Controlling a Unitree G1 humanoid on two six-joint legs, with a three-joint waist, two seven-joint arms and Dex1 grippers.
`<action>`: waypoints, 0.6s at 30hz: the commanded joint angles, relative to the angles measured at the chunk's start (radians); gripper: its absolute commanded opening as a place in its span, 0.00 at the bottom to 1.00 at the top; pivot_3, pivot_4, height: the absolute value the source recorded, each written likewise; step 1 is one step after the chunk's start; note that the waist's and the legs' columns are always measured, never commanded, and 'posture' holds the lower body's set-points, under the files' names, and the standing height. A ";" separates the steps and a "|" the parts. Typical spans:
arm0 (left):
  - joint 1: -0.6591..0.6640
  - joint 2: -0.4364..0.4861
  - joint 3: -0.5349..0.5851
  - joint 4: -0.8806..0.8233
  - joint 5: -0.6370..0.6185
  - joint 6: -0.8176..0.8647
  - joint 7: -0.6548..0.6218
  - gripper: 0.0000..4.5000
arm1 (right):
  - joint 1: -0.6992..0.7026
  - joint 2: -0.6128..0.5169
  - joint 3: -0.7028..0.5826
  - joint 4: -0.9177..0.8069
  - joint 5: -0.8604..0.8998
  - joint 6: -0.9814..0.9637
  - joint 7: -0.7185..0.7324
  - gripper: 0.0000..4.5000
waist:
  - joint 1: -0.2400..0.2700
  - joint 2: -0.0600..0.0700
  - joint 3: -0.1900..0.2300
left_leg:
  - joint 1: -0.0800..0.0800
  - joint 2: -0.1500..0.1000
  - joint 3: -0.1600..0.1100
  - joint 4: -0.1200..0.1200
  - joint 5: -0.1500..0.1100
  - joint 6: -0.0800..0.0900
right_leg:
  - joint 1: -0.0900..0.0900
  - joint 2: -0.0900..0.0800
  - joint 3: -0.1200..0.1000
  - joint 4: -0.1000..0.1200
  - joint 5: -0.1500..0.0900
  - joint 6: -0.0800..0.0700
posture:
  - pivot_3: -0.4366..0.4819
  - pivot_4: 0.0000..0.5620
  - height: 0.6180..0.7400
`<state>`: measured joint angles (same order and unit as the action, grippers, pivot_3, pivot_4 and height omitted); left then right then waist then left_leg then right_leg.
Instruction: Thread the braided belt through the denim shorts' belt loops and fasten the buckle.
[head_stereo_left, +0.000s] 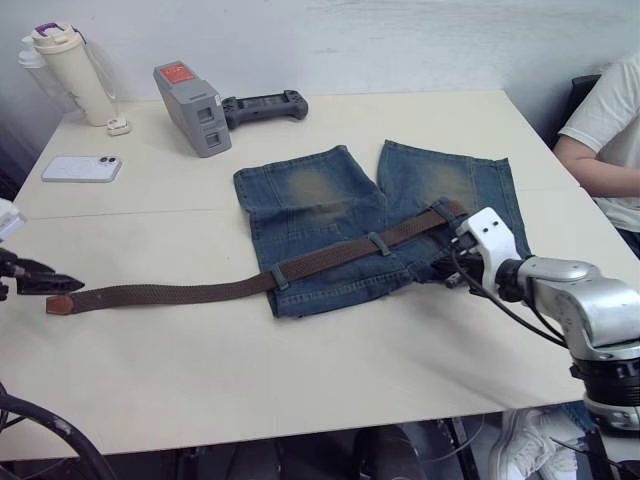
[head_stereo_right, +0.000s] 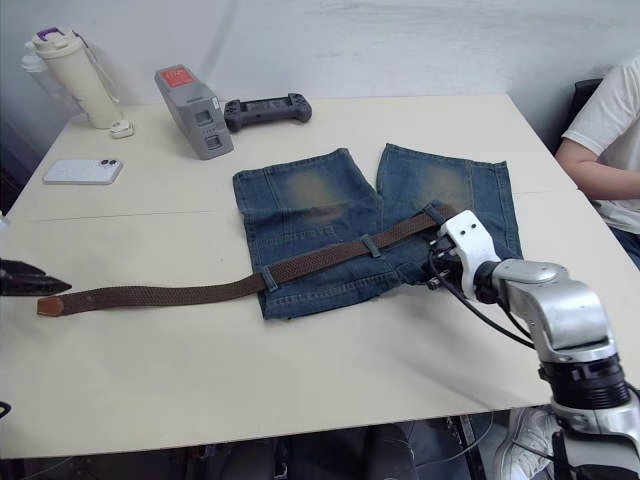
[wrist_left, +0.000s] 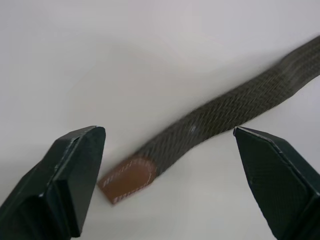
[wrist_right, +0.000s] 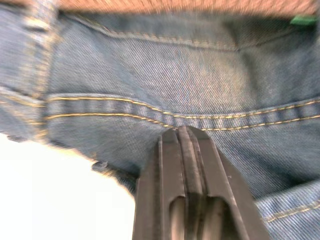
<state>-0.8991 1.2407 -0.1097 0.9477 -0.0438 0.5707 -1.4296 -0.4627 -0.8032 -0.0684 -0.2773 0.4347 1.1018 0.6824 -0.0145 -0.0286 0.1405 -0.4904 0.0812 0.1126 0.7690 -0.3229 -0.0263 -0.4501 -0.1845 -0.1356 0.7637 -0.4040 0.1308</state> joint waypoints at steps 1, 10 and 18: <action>0.007 -0.032 0.046 -0.223 -0.114 0.112 -0.128 0.99 | -0.033 -0.033 -0.140 -0.103 0.162 0.042 0.108 0.00 | 0.002 0.000 0.000 | 0.000 0.000 0.000 0.000 0.000 0.000 | 0.000 0.000 0.000 0.000 0.000 0.000 | 0.48 0.27 0.27; 0.146 -0.180 0.090 -0.702 -0.305 0.128 -0.080 1.00 | -0.002 -0.163 -0.204 -0.191 0.280 0.094 0.165 0.31 | 0.002 0.002 0.001 | 0.001 0.000 0.000 0.000 0.000 0.000 | 0.002 0.000 0.000 -0.001 0.000 0.000 | 0.48 0.27 0.27; 0.138 -0.394 0.023 -0.888 -0.414 0.458 0.099 1.00 | 0.013 -0.165 -0.254 -0.257 0.359 0.141 0.095 0.99 | 0.018 0.002 0.002 | 0.002 -0.001 -0.001 0.001 0.000 0.000 | 0.004 0.000 0.000 -0.002 0.001 0.001 | 0.48 0.27 0.27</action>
<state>-0.7452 0.8600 -0.0777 0.0914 -0.4331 0.9662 -1.3713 -0.4506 -0.9658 -0.2786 -0.4963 0.7797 1.2425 0.8009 0.0032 -0.0265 0.1421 -0.4889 0.0805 0.1114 0.7704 -0.3229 -0.0259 -0.4459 -0.1847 -0.1353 0.7617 -0.4030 0.1323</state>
